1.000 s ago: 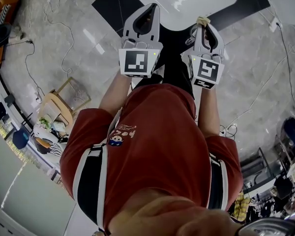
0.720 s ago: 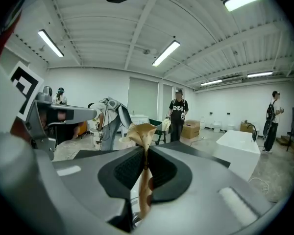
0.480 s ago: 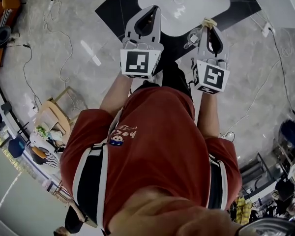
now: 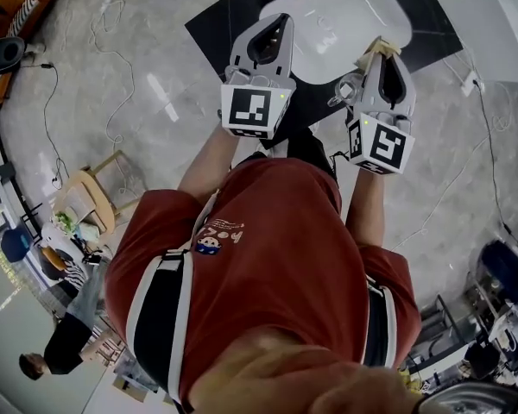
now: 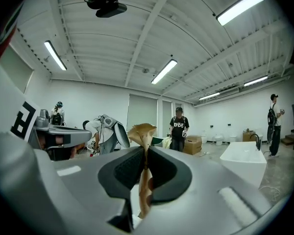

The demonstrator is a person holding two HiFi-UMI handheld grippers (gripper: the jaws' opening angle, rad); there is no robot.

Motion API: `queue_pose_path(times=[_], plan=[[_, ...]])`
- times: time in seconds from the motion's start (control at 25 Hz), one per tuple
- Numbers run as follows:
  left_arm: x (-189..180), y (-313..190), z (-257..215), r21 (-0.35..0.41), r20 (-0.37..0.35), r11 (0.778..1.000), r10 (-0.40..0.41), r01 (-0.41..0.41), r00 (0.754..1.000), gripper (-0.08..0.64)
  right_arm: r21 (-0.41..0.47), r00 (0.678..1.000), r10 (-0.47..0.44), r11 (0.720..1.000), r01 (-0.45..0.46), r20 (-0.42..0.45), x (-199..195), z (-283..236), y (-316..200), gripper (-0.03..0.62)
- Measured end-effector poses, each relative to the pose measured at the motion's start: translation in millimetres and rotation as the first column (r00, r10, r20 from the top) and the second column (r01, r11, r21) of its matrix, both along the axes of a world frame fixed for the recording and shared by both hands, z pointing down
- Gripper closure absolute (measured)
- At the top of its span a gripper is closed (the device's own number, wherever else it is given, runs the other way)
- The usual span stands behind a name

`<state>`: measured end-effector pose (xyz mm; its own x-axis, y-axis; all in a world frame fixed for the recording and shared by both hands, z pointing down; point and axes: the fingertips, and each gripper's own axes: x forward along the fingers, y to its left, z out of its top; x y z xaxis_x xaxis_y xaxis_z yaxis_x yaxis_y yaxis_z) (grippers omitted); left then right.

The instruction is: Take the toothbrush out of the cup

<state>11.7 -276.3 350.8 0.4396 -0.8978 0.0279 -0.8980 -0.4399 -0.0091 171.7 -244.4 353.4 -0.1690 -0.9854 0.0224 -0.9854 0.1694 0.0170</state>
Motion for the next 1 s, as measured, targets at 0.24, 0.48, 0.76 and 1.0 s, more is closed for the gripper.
queue_pose_path(times=[0.24, 0.48, 0.76, 1.0], plan=[[8, -29, 0, -0.005, 0.026, 0.998, -0.060, 0.060, 0.998, 0.555, 0.019, 0.998, -0.063, 0.998, 0.062, 0.032, 8, -6, -35, 0.557], [29, -59, 6, -0.017, 0.049, 0.993, -0.113, 0.114, 0.992, 0.555, 0.018, 0.991, -0.119, 0.993, 0.118, 0.066, 31, -4, -71, 0.557], [26, -91, 18, -0.042, 0.075, 0.983, -0.175, 0.179, 0.982, 0.555, 0.009, 0.980, -0.179, 0.984, 0.179, 0.092, 29, 4, -104, 0.557], [11, -116, 36, -0.070, 0.081, 0.978, -0.191, 0.197, 0.978, 0.555, -0.024, 0.977, -0.196, 0.980, 0.198, 0.082, 15, 14, -115, 0.558]])
